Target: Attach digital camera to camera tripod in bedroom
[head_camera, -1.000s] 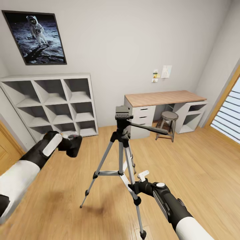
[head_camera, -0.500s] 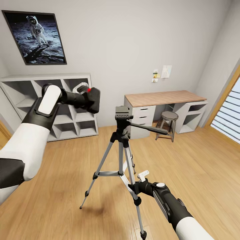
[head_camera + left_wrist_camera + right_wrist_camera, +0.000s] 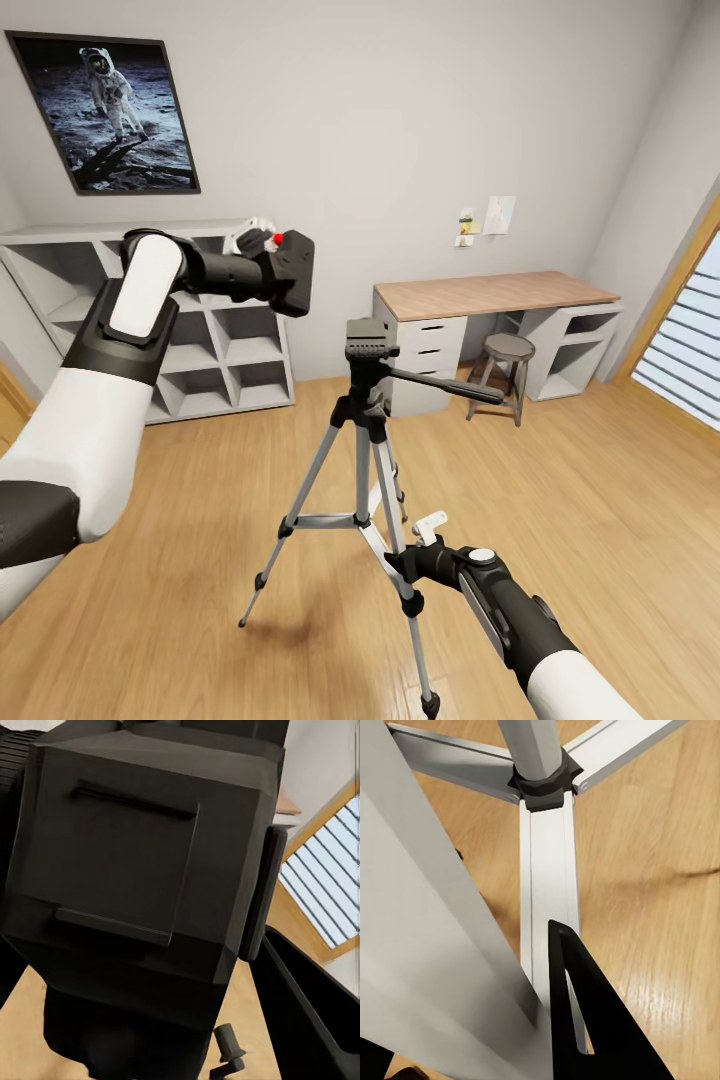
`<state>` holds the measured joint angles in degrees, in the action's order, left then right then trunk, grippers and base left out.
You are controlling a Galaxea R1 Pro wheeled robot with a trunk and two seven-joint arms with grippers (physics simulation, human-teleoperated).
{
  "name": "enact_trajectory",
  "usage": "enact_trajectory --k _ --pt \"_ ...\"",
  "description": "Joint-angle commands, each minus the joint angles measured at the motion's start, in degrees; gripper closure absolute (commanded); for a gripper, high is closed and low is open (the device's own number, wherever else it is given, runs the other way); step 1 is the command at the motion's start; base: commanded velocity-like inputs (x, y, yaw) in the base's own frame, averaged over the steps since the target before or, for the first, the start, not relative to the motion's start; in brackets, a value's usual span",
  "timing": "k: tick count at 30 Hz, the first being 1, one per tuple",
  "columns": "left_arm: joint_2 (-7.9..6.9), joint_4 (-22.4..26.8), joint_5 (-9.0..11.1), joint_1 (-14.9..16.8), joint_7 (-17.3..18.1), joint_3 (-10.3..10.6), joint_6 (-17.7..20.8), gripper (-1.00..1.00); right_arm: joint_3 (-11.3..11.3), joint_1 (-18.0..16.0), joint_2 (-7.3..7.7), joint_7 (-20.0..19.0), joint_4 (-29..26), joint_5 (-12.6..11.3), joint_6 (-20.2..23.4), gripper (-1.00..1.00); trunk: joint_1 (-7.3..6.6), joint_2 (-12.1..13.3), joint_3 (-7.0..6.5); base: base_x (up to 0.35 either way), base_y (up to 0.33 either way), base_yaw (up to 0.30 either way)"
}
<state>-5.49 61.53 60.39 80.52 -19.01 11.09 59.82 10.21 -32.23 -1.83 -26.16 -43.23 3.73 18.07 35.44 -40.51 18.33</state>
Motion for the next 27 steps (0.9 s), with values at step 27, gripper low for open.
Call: enact_trajectory --k 27 --pt "4.26 8.2 -0.1 0.1 -9.1 0.3 -0.9 1.0 0.0 0.0 -0.19 0.0 -0.1 0.0 0.4 1.0 0.01 -0.1 0.08 0.0 0.0 0.0"
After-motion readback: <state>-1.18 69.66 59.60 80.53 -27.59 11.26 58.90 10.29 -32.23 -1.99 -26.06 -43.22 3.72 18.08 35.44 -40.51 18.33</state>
